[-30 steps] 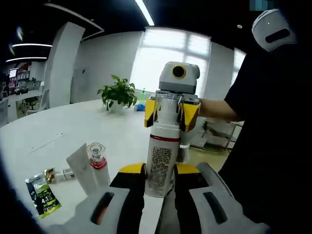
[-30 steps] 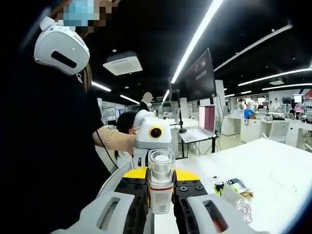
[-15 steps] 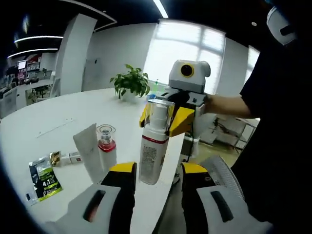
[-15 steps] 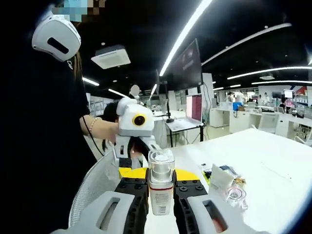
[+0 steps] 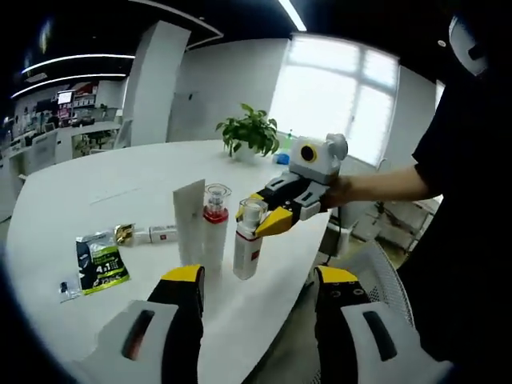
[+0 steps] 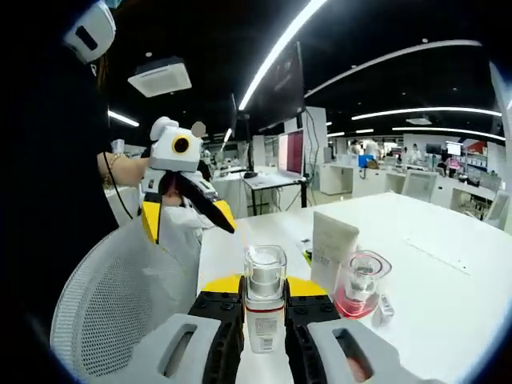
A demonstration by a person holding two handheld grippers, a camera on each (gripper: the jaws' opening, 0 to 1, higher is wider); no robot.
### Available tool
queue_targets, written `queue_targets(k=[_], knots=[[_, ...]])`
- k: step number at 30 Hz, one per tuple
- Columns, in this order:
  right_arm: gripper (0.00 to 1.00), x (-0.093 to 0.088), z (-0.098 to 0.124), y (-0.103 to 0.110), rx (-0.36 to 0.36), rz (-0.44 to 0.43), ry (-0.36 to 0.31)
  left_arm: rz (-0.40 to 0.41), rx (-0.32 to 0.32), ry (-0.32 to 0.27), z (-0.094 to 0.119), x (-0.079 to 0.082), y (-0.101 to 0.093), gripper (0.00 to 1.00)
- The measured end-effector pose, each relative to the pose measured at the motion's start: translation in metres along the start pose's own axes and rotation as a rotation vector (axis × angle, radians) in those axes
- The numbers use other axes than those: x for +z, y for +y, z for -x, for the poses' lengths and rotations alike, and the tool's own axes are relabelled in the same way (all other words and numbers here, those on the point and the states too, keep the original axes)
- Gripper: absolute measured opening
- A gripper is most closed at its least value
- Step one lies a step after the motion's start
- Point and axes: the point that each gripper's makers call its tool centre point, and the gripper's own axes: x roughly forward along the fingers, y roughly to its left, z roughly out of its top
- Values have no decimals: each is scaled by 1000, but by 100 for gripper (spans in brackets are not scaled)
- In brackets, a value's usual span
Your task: Arrange the skincare products in the storage area until every visible bottle or jar stands upright without overlapping.
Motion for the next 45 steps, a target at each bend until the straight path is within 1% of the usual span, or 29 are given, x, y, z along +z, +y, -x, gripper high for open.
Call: queue_targets(k=[5, 13, 18, 23, 26, 29, 35, 40, 42, 44, 45], knots=[[8, -14, -2, -5, -20, -3, 13, 18, 46, 6, 8, -5, 8, 58], [8, -31, -9, -11, -30, 15, 25, 34, 105, 12, 14, -9, 22, 71], [8, -39, -13, -14, -36, 15, 25, 57, 152, 8, 18, -10, 33, 81], [8, -45, -16, -17, -39, 7, 26, 57, 178, 17, 21, -12, 38, 85], [8, -48, -16, -19, -38, 7, 32, 64, 194, 13, 22, -12, 41, 89], [8, -49, -16, -20, -34, 4, 32, 71, 204, 13, 22, -13, 43, 90], [9, -48, -16, -17, -19, 4, 37, 77, 203, 17, 19, -16, 44, 89], [10, -49, -14, -15, -7, 8, 63, 77, 191, 20, 15, -16, 41, 89], [10, -52, -12, -14, 3, 17, 88, 76, 187, 22, 14, -17, 41, 89], [12, -61, -10, -12, 18, 47, 150, 75, 183, 23, 13, -18, 42, 88], [13, -61, -11, -12, 19, 62, 148, 74, 181, 25, 13, -18, 42, 88]])
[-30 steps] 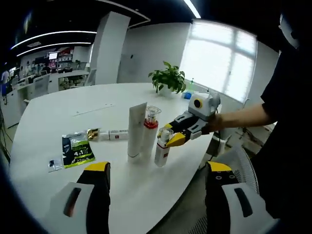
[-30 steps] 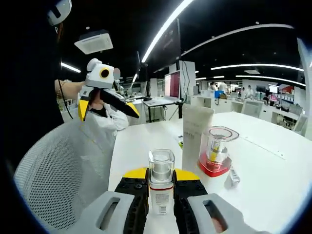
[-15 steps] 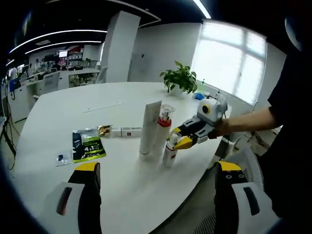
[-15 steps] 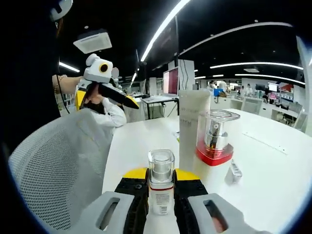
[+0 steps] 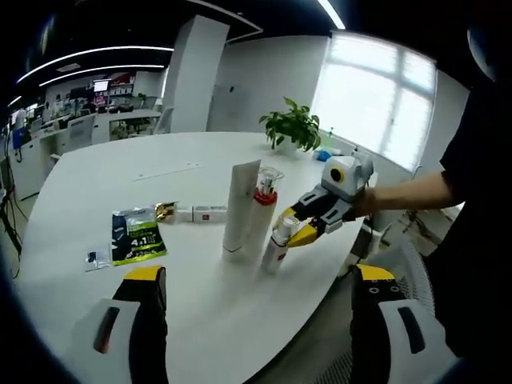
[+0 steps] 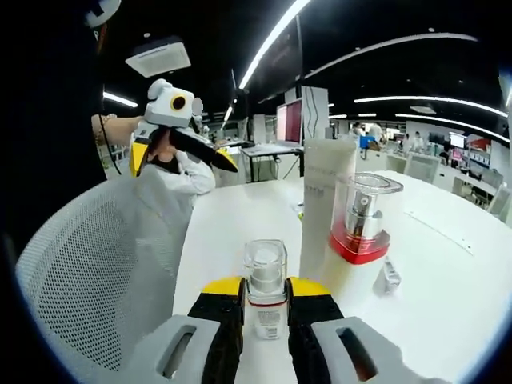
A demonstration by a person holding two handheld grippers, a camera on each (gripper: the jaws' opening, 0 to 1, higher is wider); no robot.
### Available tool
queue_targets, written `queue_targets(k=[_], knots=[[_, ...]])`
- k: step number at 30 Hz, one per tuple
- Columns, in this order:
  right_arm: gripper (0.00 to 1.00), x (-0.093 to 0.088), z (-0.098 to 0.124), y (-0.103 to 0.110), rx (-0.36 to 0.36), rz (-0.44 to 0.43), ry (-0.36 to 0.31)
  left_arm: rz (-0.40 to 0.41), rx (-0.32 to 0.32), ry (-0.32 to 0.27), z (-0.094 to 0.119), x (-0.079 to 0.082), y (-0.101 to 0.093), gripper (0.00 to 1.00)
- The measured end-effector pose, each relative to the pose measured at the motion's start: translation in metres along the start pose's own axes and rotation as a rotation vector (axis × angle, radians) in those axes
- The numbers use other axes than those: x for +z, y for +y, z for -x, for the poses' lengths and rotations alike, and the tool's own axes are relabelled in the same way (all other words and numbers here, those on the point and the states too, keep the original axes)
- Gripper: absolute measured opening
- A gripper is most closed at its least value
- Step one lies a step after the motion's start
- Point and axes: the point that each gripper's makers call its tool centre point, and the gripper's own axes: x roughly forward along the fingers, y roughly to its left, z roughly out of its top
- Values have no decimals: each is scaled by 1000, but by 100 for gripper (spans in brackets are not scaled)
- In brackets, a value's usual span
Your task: Arrange the skincare products in the storage area until every visible bottle or jar stands upright without overlapping.
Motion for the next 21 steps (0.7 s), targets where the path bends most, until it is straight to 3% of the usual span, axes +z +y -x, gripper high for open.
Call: queue_targets(k=[7, 14, 21], knots=[[18, -7, -1, -2, -27, -45, 7, 0, 0, 3, 1, -3, 0, 88], [22, -42, -4, -2, -78, -96, 76, 9, 2, 6, 1, -7, -2, 88], [19, -58, -14, -9, -110, -119, 103, 19, -5, 16, -1, -12, -4, 87]])
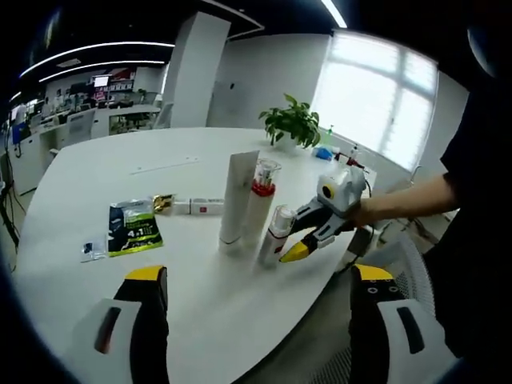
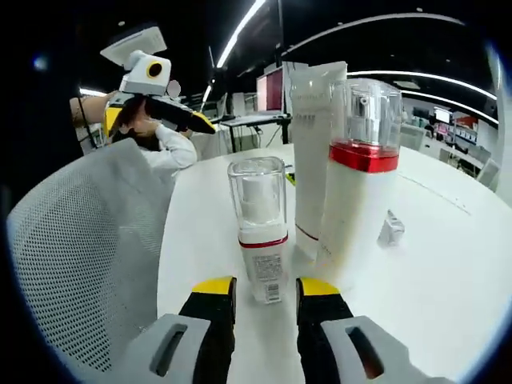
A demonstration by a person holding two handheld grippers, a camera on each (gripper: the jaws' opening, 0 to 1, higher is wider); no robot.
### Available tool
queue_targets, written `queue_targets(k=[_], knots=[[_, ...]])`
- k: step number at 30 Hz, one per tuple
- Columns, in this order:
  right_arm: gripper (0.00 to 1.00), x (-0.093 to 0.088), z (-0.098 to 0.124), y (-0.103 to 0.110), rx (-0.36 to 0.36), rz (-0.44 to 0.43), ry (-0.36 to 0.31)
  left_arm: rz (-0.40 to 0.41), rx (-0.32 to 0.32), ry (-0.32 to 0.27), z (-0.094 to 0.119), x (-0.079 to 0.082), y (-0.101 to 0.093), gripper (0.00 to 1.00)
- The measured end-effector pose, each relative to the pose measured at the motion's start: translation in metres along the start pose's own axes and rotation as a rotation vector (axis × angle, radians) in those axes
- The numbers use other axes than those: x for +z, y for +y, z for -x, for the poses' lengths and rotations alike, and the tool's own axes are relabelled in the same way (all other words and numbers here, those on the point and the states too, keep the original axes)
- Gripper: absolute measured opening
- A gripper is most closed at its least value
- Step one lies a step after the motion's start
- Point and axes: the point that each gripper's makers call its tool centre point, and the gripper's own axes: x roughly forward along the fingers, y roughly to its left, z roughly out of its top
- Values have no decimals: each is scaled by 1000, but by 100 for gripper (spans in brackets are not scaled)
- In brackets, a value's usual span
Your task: Arrange the skincare products in the storage area until every visible bottle or jar stands upright without overlapping.
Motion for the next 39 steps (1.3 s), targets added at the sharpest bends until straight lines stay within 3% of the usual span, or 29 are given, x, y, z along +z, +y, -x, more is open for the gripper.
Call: queue_targets(k=[14, 27, 39], knots=[[12, -4, -5, -12, 13, 17, 21, 15, 7, 9, -3, -3, 8, 86], [11, 5, -8, -18, 25, 49, 40, 21, 2, 21, -6, -4, 9, 86], [14, -4, -2, -17, 29, 40, 62, 23, -1, 26, -8, -6, 10, 86]])
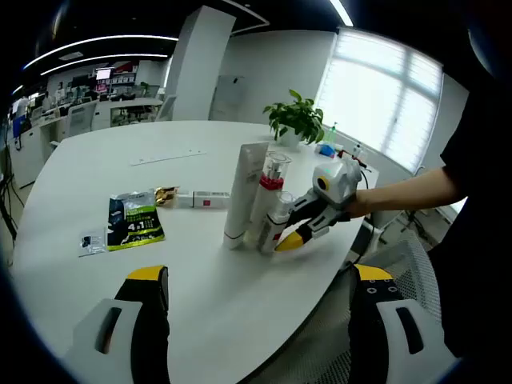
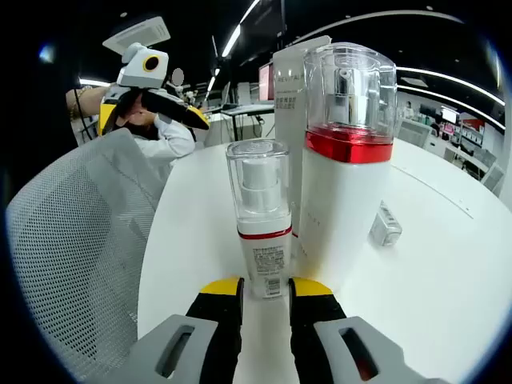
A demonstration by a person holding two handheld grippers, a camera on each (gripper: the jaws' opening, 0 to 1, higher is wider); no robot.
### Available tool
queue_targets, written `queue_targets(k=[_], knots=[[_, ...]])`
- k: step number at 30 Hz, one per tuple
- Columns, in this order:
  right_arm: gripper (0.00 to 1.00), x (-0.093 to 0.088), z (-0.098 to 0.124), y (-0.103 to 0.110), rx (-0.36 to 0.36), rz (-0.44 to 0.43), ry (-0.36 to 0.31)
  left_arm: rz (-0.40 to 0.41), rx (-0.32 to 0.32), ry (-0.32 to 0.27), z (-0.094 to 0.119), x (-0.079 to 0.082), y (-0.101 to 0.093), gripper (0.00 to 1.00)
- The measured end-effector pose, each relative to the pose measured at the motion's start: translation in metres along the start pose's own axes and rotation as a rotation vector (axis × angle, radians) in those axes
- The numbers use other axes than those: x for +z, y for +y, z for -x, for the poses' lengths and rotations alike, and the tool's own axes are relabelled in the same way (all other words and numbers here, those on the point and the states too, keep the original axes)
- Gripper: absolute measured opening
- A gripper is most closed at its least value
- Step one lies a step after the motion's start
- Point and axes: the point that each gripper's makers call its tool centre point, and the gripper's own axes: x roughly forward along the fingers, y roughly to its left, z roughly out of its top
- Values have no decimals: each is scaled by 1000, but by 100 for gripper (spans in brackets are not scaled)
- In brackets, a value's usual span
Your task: Arrange the skincare products in the storage area until every visible bottle or jar stands upright without overlapping.
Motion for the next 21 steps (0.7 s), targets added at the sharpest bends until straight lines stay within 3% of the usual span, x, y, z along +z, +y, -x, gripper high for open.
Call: queue_targets(k=[7, 13, 21], knots=[[16, -12, 18, 0, -8, -9, 41, 9, -2, 0, -3, -3, 1, 86], [19, -17, 35, -24, -71, -41, 53, 22, -1, -4, -5, -3, 1, 86], [24, -11, 42, -52, -121, -56, 52, 37, 14, -5, -3, -8, 6, 87]])
